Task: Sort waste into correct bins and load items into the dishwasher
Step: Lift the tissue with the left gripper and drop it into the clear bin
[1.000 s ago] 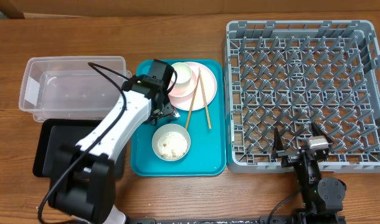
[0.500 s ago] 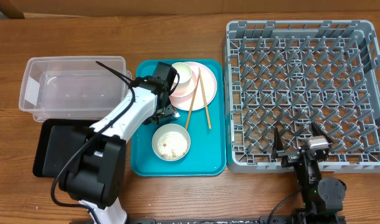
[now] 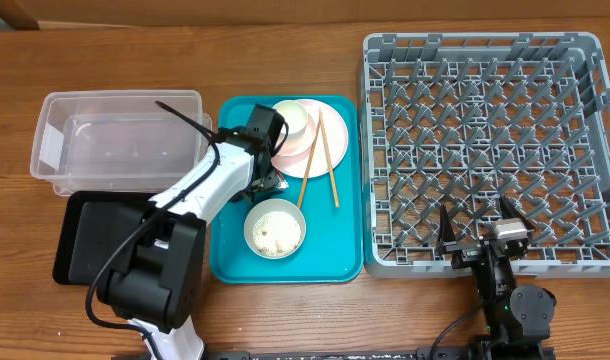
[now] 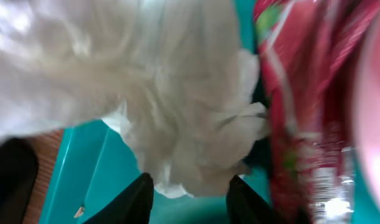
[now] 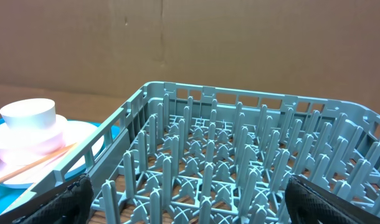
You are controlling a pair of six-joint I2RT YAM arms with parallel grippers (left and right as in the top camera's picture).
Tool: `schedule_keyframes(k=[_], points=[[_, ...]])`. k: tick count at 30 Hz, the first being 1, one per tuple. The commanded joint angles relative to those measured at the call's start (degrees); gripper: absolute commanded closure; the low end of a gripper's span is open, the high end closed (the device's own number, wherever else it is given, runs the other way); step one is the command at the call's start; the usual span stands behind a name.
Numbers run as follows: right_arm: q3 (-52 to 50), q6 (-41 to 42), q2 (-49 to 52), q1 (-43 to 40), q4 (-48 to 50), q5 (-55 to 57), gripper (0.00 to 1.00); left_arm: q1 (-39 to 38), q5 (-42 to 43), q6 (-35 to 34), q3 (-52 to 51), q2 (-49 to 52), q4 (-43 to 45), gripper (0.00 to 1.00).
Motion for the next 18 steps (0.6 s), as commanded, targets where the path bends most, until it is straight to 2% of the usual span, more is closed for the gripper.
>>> schedule_keyframes(k=[1, 8, 12, 18], points=[[-0.61, 0.15, -0.61, 0.11, 0.28, -0.31, 0.0, 0.31, -0.37, -1.16, -1.42, 0.61, 0.61, 0.6], [-0.61, 0.17, -0.61, 0.11, 0.26, -0.31, 0.0, 0.28, 0.04, -1.16, -1.49, 0.61, 0.66, 0.61], [-0.61, 0.15, -0.61, 0.11, 0.28, -0.31, 0.0, 0.31, 0.04, -1.16, -1.49, 0.61, 0.66, 0.83], [-0.61, 0.15, -0.61, 0.11, 0.28, -0.31, 0.0, 0.31, 0.07, -1.14, -1.49, 0.61, 0.63, 0.95]])
